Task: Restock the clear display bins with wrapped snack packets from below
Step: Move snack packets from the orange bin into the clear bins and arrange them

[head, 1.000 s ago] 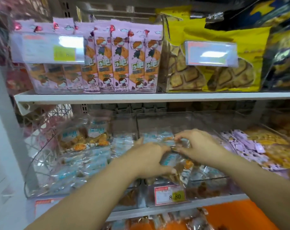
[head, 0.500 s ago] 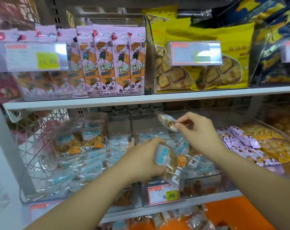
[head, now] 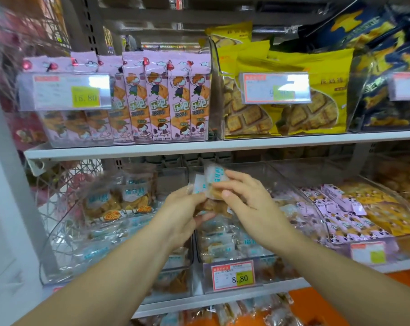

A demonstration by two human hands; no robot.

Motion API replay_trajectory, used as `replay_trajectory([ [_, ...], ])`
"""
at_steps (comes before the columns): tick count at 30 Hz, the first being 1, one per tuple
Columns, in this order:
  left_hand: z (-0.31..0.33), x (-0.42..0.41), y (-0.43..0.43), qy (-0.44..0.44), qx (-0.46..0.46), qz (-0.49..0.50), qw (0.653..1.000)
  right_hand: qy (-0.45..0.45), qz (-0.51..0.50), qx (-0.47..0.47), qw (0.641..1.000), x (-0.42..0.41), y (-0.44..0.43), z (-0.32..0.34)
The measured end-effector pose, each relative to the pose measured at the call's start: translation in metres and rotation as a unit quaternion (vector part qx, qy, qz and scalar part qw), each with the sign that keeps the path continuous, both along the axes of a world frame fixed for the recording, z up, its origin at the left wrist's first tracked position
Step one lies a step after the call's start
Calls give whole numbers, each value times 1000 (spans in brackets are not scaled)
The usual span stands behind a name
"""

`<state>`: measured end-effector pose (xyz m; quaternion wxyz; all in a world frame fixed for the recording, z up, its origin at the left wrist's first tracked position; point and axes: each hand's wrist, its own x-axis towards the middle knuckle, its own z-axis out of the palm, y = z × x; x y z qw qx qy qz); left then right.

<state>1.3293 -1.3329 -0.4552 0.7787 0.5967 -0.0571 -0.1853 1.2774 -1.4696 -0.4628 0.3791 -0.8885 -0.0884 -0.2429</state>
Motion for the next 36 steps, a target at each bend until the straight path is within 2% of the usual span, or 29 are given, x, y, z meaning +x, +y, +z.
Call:
replay_trajectory([
  [2,2,1,4,47,-68,-8,997,-17,-6,-80,997,0,1,-2],
  [4,4,2,7,74,-122,-37,989,-39,-13,-122,992,0,2,-7],
  [7,1,2,7,6,-63,-79,995,-83,-19,-168,982,3,1,-17],
  [9,-1,1,4,-30,-32,-64,997,-117,-16,-196,973,4,-1,-20],
  [11,-2,5,6,-28,-37,-24,999,-125,24,-174,976,3,-4,-19],
  [13,1,15,13,-23,-40,22,999,-96,60,-106,988,4,-13,-11],
  [15,3,26,21,-35,-30,67,997,-80,16,-75,994,10,-32,-6],
  [16,4,31,25,-43,-28,86,995,-57,-30,-89,994,14,-44,-5],
  [18,4,37,29,-53,-24,102,993,59,-126,-166,976,20,-63,-8],
  [20,2,36,29,-67,-10,96,993,195,-186,-254,929,19,-69,-15],
  [22,-3,35,26,-87,23,90,992,248,-202,-288,903,20,-69,-19],
  [26,-8,35,23,-138,84,100,982,254,-194,-251,914,23,-65,-15],
  [30,-8,35,24,-182,107,101,972,296,-152,-219,917,24,-63,-14],
  [32,-8,35,25,-203,126,105,965,293,-122,-185,930,22,-63,-14],
  [34,-7,33,26,-224,156,109,956,253,-98,-121,955,20,-65,-11],
  [36,-5,32,27,-255,206,124,937,162,-100,-55,980,15,-68,-1],
])
